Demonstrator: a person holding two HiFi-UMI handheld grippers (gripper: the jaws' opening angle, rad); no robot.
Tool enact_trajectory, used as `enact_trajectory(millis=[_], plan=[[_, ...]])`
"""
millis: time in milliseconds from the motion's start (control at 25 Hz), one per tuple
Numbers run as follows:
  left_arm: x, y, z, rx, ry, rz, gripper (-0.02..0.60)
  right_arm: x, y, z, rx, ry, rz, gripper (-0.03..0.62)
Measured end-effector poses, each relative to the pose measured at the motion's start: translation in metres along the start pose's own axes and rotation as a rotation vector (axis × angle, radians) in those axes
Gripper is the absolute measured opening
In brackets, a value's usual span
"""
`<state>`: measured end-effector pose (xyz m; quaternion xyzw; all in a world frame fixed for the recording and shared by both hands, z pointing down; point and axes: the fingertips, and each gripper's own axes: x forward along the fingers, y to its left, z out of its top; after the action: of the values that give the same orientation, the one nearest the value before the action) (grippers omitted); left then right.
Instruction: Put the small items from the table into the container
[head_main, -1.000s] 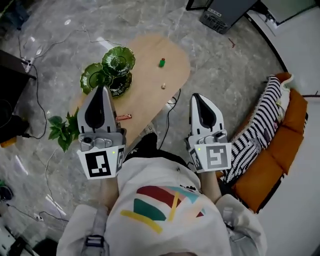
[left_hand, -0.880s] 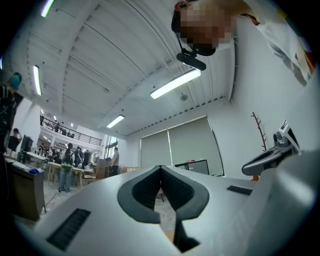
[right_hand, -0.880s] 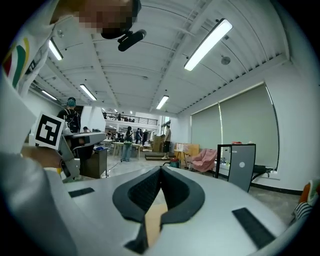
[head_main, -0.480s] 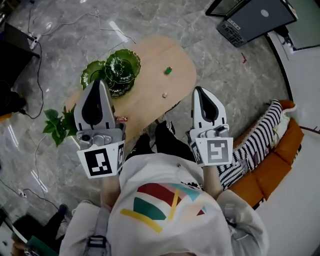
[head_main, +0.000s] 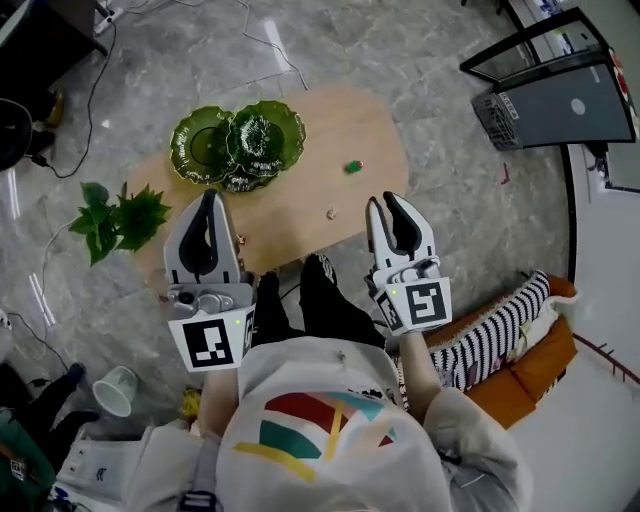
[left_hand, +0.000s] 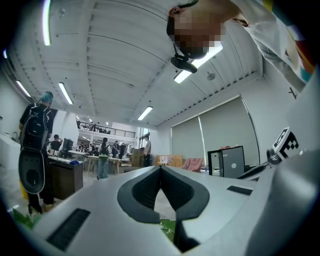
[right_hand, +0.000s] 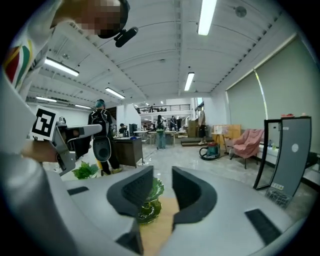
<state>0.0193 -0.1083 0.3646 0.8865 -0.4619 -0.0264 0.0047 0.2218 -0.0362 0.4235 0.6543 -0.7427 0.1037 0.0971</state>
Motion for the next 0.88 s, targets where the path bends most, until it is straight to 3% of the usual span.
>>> enact_trajectory(millis=[80,280,400,480,640,880], plan=[[0.001,-0.005,-0.014,0.0,0.004,0.0,0.008,0.016,0.0,-0.033,0.013,0.051,0.067,0.228],[0.01,-0.02,-0.092,0.018,0.077,-0.007,0.008,0.053,-0.004,-0.2,-0.201,0.353,0.276,0.242],[0.009,-0.02,-0.155,0.007,0.134,0.014,0.008,0.054,-0.014,-0.314,-0.322,0.574,0.35,0.242],[0.002,-0.017,-0.192,-0.007,0.174,0.038,0.008,0.05,-0.018,-0.369,-0.351,0.684,0.375,0.242],[-0.008,-0.01,-0.247,-0.011,0.245,0.063,0.008,0.054,-0.021,-0.428,-0.353,0.797,0.375,0.242],[-0.023,0.01,-0.278,0.007,0.291,0.085,0.008,0.067,-0.018,-0.454,-0.365,0.875,0.371,0.239]])
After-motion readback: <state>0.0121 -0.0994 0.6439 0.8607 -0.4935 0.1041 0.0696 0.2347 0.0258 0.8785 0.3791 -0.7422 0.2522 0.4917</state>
